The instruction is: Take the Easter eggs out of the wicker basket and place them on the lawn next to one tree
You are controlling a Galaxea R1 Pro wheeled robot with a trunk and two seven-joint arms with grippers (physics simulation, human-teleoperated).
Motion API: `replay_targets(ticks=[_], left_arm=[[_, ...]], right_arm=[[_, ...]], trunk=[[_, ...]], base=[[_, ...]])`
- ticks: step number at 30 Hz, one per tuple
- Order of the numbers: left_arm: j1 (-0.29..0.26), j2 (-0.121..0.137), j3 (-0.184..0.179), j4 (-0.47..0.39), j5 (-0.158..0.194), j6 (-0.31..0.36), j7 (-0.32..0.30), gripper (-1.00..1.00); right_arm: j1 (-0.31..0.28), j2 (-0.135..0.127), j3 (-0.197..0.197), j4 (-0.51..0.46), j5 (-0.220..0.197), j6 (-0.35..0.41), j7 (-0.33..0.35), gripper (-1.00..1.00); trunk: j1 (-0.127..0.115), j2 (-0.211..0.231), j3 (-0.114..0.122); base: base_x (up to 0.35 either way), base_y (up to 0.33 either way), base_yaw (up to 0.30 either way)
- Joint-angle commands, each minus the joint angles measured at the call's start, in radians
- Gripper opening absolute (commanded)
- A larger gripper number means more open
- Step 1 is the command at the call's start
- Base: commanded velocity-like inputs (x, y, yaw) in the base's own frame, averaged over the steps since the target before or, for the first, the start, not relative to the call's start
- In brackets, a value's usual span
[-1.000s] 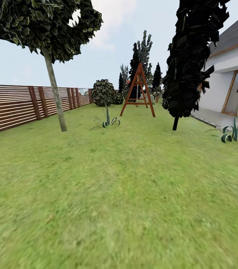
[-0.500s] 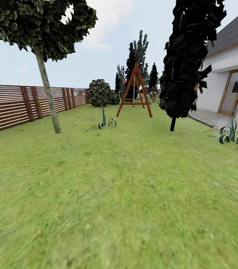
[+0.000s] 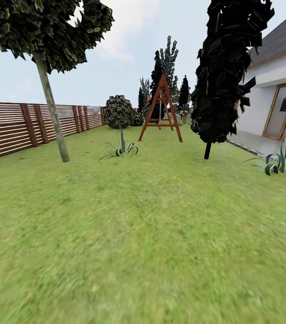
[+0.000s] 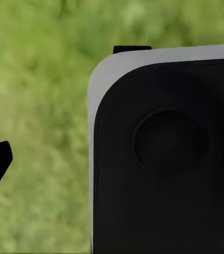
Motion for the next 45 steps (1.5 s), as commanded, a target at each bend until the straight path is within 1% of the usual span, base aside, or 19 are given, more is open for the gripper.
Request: replay_targets(ticks=[1,8,15,28,45], left_arm=[[0.000,0.000,0.001,-0.001,0.000,-0.001,-0.001,1.00],[0.000,0.000,0.000,-0.001,0.000,-0.001,-0.001,1.00],[0.000,0.000,0.000,-0.001,0.000,-0.001,-0.001,1.00],[0.000,0.000,0.000,-0.001,0.000,-0.001,-0.001,1.00],[0.000,0.000,0.002,-0.001,0.000,-0.001,-0.001,1.00]], right_arm=[[-0.001,0.000,-0.005,0.001,0.000,-0.004,0.000,1.00],[-0.001,-0.001,-0.005,0.001,0.000,-0.004,0.000,1.00],[-0.001,-0.001,-0.005,0.001,0.000,-0.004,0.000,1.00],[-0.001,-0.001,-0.005,0.001,0.000,-0.004,0.000,1.00],[-0.001,0.000,-0.005,0.001,0.000,-0.004,0.000,1.00]], trunk=[[0.000,0.000,-0.001],[0.000,0.000,-0.001],[0.000,0.000,-0.001],[0.000,0.000,-0.001],[0.000,0.000,-0.001]], base=[[0.295,-0.136,0.000],[0.295,-0.135,-0.013],[0.295,-0.131,-0.124],[0.295,-0.101,-0.009],[0.304,-0.029,0.000]])
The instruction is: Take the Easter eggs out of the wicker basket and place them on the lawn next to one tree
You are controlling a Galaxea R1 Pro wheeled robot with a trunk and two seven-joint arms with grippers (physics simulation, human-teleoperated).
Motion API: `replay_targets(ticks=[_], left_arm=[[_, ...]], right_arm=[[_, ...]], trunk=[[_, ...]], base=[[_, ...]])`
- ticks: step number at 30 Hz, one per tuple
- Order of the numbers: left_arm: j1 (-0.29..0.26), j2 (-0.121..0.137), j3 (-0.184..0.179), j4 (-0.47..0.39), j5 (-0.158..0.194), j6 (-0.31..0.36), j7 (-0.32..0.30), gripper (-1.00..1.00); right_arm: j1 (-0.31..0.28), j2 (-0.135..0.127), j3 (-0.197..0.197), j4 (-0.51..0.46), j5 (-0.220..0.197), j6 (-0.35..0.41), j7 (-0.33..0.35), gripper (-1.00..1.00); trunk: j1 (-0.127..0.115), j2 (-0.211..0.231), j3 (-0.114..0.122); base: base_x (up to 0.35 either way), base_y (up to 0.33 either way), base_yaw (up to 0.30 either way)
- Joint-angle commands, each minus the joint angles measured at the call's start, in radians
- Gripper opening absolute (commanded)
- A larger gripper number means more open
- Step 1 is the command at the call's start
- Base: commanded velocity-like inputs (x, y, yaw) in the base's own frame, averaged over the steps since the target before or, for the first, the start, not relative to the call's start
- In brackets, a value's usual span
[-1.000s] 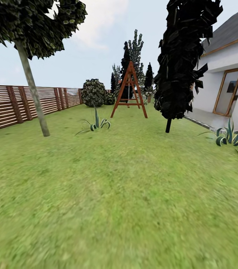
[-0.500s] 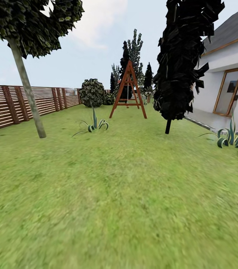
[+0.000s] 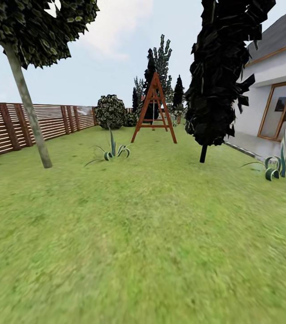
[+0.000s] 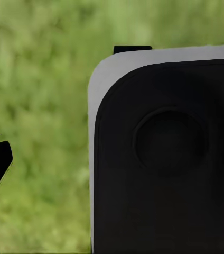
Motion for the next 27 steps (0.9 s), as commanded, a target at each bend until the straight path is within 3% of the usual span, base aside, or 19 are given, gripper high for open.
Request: replay_targets(ticks=[1,27], left_arm=[[0.000,0.000,0.001,-0.001,0.000,-0.001,-0.001,1.00],[0.000,0.000,0.001,-0.001,0.000,-0.001,0.000,1.00]], right_arm=[[-0.001,0.000,-0.005,0.001,0.000,-0.004,0.000,1.00],[-0.001,0.000,-0.005,0.000,0.000,-0.004,0.000,1.00]], trunk=[[0.001,0.000,-0.001],[0.001,0.000,-0.001]], base=[[0.317,0.000,0.000],[0.317,0.000,0.000]])
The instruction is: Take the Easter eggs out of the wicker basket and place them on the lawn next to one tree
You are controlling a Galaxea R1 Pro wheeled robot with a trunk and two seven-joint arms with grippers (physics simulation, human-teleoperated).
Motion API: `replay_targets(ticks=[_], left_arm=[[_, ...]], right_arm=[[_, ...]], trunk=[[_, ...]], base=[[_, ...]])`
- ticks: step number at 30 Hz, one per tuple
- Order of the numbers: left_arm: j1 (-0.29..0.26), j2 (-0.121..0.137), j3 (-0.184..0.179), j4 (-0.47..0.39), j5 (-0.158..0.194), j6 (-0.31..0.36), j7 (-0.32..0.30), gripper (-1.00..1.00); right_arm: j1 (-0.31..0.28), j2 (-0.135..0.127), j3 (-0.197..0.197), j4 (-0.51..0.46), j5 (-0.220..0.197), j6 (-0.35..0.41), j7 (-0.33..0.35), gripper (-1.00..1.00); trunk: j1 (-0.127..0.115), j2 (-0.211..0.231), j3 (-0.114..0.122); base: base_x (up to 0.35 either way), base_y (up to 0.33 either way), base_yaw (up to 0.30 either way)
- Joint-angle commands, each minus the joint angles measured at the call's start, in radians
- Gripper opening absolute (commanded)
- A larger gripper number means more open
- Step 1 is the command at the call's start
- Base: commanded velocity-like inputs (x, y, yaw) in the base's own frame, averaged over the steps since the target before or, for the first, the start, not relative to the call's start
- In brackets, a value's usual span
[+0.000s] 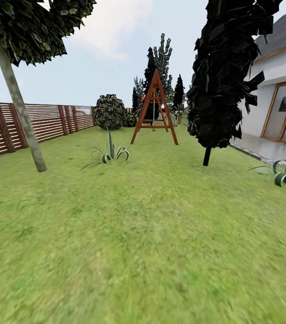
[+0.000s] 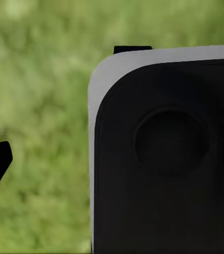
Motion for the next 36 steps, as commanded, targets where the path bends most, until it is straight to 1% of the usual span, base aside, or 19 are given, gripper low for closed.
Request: replay_targets(ticks=[1,36], left_arm=[[0.000,0.000,0.001,-0.001,0.000,-0.001,-0.001,1.00],[0.000,0.000,0.000,-0.001,0.000,-0.001,-0.001,1.00]], right_arm=[[-0.001,0.000,-0.005,0.001,0.000,-0.004,0.000,1.00],[-0.001,0.000,-0.005,0.001,0.000,-0.004,0.000,1.00]], trunk=[[0.001,0.000,-0.001],[0.001,0.000,-0.001]], base=[[0.317,0.000,0.000],[0.318,0.000,0.000]])
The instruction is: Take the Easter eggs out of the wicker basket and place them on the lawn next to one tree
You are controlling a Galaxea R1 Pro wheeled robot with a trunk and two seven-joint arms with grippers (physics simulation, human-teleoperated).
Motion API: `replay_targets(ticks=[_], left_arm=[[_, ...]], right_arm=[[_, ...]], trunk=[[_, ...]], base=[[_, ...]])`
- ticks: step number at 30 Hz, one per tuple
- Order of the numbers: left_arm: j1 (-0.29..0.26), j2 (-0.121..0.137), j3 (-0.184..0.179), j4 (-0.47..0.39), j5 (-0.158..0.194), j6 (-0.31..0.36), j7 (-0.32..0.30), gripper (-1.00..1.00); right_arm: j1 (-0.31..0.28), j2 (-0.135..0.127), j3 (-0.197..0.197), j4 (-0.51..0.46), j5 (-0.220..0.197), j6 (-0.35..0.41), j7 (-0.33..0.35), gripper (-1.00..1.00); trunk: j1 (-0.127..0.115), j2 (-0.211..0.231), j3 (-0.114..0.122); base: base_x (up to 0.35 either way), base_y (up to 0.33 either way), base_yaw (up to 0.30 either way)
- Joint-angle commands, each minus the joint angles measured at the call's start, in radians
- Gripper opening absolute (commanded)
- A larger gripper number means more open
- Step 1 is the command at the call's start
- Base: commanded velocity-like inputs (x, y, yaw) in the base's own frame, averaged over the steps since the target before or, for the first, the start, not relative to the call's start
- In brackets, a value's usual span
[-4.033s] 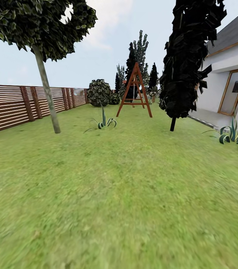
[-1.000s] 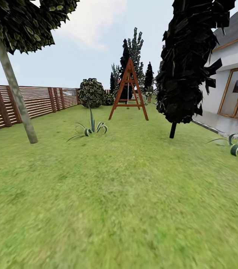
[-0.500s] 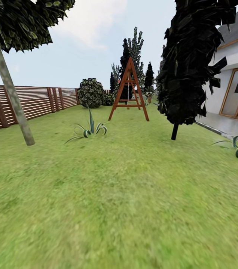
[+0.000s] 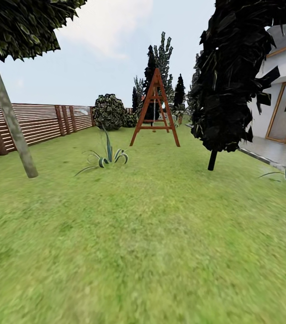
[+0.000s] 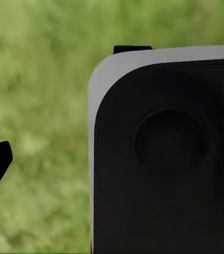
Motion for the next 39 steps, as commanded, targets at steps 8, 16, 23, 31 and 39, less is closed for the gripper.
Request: replay_targets(ticks=[8,16,23,31,39], left_arm=[[0.000,0.000,0.001,-0.001,0.000,-0.001,-0.001,1.00],[0.000,0.000,0.001,-0.001,0.000,-0.001,-0.001,1.00],[0.000,0.000,0.001,-0.001,0.000,-0.001,-0.001,1.00],[0.000,0.000,0.001,-0.001,0.000,-0.002,-0.001,1.00],[0.000,0.000,0.001,-0.001,0.000,-0.002,-0.001,1.00]], right_arm=[[-0.001,0.000,-0.005,0.001,0.000,-0.004,0.000,1.00],[-0.001,0.000,-0.005,0.001,0.000,-0.004,0.000,1.00],[-0.001,0.000,-0.005,0.001,0.000,-0.004,0.000,1.00],[-0.001,0.000,-0.005,0.001,0.000,-0.004,0.000,1.00],[-0.001,0.000,-0.005,0.001,0.000,-0.004,0.000,1.00]], trunk=[[0.001,0.000,-0.001],[0.001,0.000,-0.001],[0.001,0.000,-0.001],[0.001,0.000,-0.001],[0.001,0.000,-0.001]], base=[[0.319,0.000,0.000],[0.319,-0.040,0.000],[0.319,-0.095,0.000],[0.319,-0.100,0.000],[0.319,-0.100,0.000]])
